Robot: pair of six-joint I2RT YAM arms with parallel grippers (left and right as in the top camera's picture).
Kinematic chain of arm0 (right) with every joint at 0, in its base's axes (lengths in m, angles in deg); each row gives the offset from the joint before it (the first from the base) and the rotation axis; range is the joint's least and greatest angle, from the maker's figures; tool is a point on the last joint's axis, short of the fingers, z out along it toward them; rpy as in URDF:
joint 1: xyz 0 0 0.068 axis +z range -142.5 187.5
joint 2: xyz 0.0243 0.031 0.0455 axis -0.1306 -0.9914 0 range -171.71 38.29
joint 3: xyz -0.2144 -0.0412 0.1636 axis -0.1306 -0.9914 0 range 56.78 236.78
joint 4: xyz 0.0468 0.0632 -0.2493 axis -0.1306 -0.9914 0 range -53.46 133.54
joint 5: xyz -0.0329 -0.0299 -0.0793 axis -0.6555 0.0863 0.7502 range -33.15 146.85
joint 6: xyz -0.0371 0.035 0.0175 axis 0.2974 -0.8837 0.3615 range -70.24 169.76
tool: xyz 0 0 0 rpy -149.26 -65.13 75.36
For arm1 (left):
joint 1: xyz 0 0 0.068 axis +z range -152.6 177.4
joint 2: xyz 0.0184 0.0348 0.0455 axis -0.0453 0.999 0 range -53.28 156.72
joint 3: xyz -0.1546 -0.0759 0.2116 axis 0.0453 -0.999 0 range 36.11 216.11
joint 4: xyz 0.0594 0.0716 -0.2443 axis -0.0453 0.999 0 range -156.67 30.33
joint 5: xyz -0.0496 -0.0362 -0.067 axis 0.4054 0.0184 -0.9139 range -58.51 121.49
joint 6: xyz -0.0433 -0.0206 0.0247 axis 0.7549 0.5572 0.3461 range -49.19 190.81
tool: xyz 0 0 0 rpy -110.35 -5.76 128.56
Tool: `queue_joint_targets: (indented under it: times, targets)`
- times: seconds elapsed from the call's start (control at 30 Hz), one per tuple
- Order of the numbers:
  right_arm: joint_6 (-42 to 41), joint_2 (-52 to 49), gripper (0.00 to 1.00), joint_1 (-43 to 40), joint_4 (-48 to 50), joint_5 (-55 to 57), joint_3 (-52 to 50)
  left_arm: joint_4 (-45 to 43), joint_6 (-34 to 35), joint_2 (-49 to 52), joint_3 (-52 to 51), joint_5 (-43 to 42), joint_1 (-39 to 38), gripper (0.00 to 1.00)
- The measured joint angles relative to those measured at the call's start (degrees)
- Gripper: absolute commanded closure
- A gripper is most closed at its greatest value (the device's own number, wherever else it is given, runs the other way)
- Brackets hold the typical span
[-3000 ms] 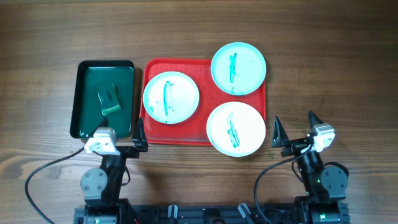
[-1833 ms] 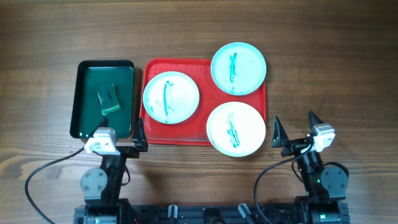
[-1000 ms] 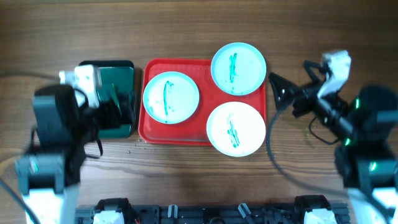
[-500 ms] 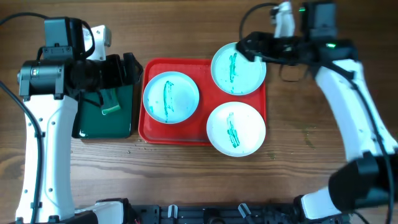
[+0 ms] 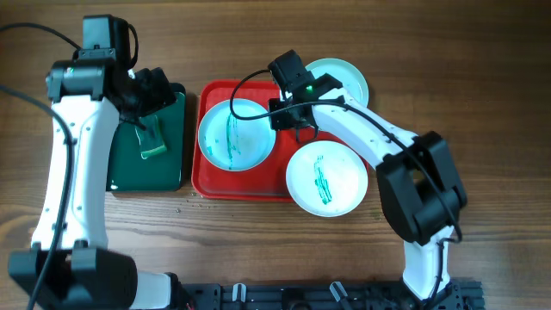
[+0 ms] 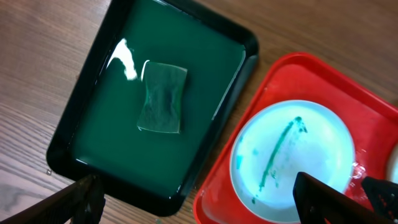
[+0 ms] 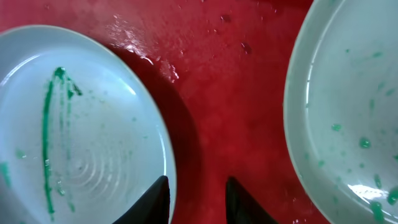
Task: Clean dirty plates on tray and stack at the side
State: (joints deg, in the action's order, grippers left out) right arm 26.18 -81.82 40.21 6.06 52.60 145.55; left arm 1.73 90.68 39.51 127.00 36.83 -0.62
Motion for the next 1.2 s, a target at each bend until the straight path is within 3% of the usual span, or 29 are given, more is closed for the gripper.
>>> queue_joint_targets:
  times: [0.17,0.5,0.57,0.7,0.77,0.83,0.9,1.03,1.2]
  targets:
    - [-0.02,-2.12,0.70,0.00,1.79,-1.51,0.00,-0.52,0.59,6.58,0.02,0.85,0.28,0.08]
    - [-5.25,-5.01,0.86,0.00,3.61,-7.39,0.04,-1.60,-2.21,7.10,0.02,0.85,1.16,0.13]
    - [-6.38,-5.11,0.95,0.11,3.02,-8.55,0.04,-1.53,-2.25,7.13,0.02,0.85,1.99,0.16]
    - [-8.22,-5.20,0.96,0.37,1.88,-9.25,0.11,-1.90,-2.84,7.13,-0.76,0.90,2.93,0.37]
    - [-8.35,-5.20,0.96,0.37,1.84,-9.25,0.13,-4.44,-2.82,7.28,-2.97,0.87,2.91,0.57]
    - [-8.35,-5.20,0.96,0.37,1.75,-9.25,0.22,-7.65,-2.36,7.63,-5.27,0.87,2.93,0.69]
    - [-8.37,-5.20,0.96,0.37,1.73,-9.22,0.22,-12.57,-1.88,7.98,-9.77,0.92,3.08,0.58]
    - [-8.37,-5.20,0.96,0.37,1.75,-9.20,0.22,-22.40,-0.59,9.03,-17.07,2.29,5.20,0.69]
    - [-8.46,-5.20,0.96,0.37,1.75,-9.22,0.22,-31.15,-0.44,12.33,-23.30,2.84,6.29,0.67]
